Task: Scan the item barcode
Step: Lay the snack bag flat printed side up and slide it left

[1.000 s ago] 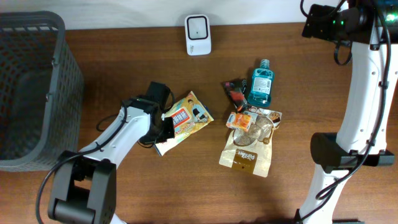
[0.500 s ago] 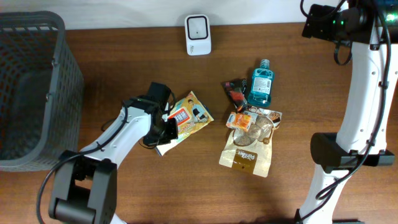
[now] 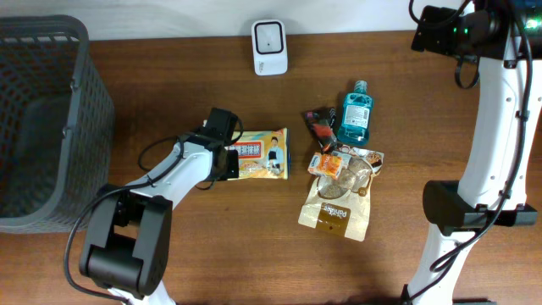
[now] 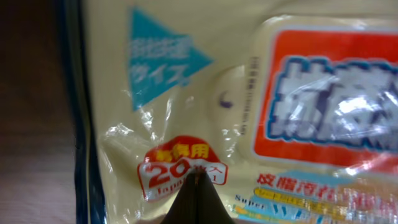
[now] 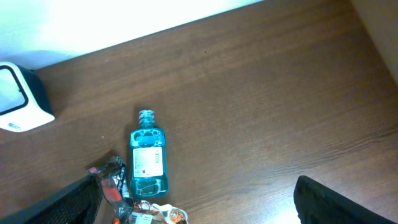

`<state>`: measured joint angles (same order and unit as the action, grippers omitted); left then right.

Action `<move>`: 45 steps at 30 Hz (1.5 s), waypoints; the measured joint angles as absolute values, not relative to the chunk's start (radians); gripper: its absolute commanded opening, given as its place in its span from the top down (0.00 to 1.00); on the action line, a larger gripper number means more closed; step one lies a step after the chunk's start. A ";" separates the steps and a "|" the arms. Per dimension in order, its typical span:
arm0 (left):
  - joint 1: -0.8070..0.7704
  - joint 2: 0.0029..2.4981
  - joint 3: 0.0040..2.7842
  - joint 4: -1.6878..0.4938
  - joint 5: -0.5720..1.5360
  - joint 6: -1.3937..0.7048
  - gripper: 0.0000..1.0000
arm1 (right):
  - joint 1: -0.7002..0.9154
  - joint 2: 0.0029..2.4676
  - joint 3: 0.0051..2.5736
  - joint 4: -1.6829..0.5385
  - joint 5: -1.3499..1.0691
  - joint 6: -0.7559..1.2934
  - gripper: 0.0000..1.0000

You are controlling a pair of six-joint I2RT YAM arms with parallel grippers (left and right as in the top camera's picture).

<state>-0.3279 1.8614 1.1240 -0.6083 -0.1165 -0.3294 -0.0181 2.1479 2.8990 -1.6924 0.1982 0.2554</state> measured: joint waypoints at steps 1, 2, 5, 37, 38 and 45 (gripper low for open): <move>-0.328 1.863 1.125 -0.606 -0.130 -0.321 1.00 | -0.018 2.148 2.899 -1.692 0.198 0.255 0.02; -0.328 1.867 1.132 -0.612 -0.147 -0.310 1.00 | -0.018 2.148 2.899 -1.692 0.198 0.255 0.02; -0.328 1.874 1.176 -0.654 -0.170 -0.294 1.00 | -0.018 2.148 2.899 -1.692 0.198 0.255 0.01; -0.488 1.961 1.264 -0.471 0.012 -0.517 1.00 | -0.018 2.148 2.899 -1.692 0.198 0.255 0.02; -0.488 1.971 1.265 -0.463 0.010 -0.519 1.00 | -0.018 2.148 2.899 -1.692 0.198 0.255 0.02; -0.488 1.998 1.265 -0.376 0.097 -0.522 1.00 | -0.018 2.148 2.899 -1.692 0.198 0.255 0.02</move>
<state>-0.4877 1.9984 1.2648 -0.3763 0.0967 -0.5224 -0.0181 2.1479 2.8990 -1.6924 0.1982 0.2554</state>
